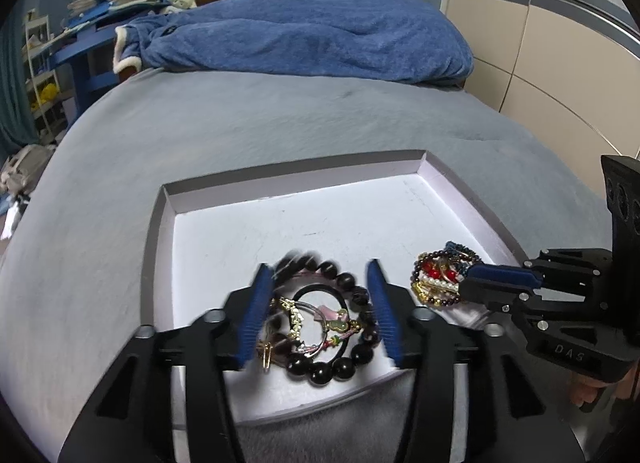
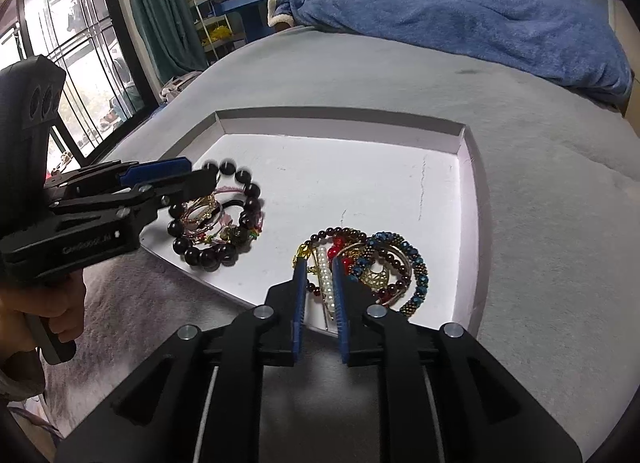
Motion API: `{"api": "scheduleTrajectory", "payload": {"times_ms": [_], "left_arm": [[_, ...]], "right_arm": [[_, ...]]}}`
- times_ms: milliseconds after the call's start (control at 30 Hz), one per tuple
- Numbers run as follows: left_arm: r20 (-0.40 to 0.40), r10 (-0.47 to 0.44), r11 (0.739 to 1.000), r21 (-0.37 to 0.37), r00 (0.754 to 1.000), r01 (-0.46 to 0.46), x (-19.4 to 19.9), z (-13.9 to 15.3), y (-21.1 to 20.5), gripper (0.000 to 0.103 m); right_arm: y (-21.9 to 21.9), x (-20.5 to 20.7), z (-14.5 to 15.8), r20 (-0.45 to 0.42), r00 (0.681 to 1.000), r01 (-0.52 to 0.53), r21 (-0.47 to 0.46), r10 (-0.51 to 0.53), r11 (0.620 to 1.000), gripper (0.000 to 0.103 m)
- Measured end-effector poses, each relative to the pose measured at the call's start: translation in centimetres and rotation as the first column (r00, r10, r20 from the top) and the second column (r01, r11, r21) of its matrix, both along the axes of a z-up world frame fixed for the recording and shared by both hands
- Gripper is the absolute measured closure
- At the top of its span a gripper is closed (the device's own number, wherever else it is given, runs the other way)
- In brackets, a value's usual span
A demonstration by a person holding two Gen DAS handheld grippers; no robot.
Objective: Organize jewelry
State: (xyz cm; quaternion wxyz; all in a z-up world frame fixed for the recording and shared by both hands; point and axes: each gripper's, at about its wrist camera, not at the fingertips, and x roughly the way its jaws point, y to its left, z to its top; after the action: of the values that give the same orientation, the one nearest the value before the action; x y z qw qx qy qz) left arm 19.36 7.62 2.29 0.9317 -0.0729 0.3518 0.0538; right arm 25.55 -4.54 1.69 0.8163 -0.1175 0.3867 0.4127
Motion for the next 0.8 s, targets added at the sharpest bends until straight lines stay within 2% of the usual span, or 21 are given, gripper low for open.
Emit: {"api": "scheduleTrajectory", "payload": {"times_ms": [33, 100, 200, 333, 467, 700, 800], "left_arm": [[0.004, 0.000, 1.000, 0.002, 1.000, 0.000, -0.2, 0.0, 0.0, 0.042], [0.013, 0.000, 1.000, 0.009, 1.000, 0.000, -0.6, 0.2, -0.2, 0.028], [0.044, -0.001, 1.000, 0.027, 0.999, -0.001, -1.5, 0.8, -0.5, 0.021], [0.096, -0.008, 0.998, 0.056, 0.995, 0.003, -3.2, 1.6, -1.2, 0.010], [0.148, -0.010, 0.997, 0.073, 0.989, -0.001, -5.2, 2.0, -1.7, 0.008], [0.150, 0.029, 0.995, 0.087, 0.988, -0.043, -7.8, 1.1, -1.6, 0.006], [0.163, 0.054, 0.996, 0.066, 0.985, -0.065, -8.9, 0.6, -1.2, 0.006]], "right_arm": [[-0.1, 0.0, 0.1, 0.003, 1.000, 0.001, 0.002, -0.001, 1.000, 0.084], [-0.5, -0.1, 0.3, 0.015, 1.000, 0.008, 0.005, -0.008, 1.000, 0.078], [-1.2, -0.3, 0.6, 0.028, 0.999, 0.015, 0.023, -0.016, 1.000, 0.067], [-2.5, -1.0, 1.1, 0.054, 0.998, 0.022, 0.066, -0.025, 0.998, 0.059], [-4.3, -2.1, 1.4, 0.079, 0.996, 0.031, 0.113, -0.040, 0.993, 0.045], [-7.0, -4.0, 1.6, 0.114, 0.988, 0.082, 0.179, -0.103, 0.980, 0.014], [-7.7, -4.7, 1.4, 0.123, 0.986, 0.089, 0.178, -0.112, 0.980, 0.010]]}}
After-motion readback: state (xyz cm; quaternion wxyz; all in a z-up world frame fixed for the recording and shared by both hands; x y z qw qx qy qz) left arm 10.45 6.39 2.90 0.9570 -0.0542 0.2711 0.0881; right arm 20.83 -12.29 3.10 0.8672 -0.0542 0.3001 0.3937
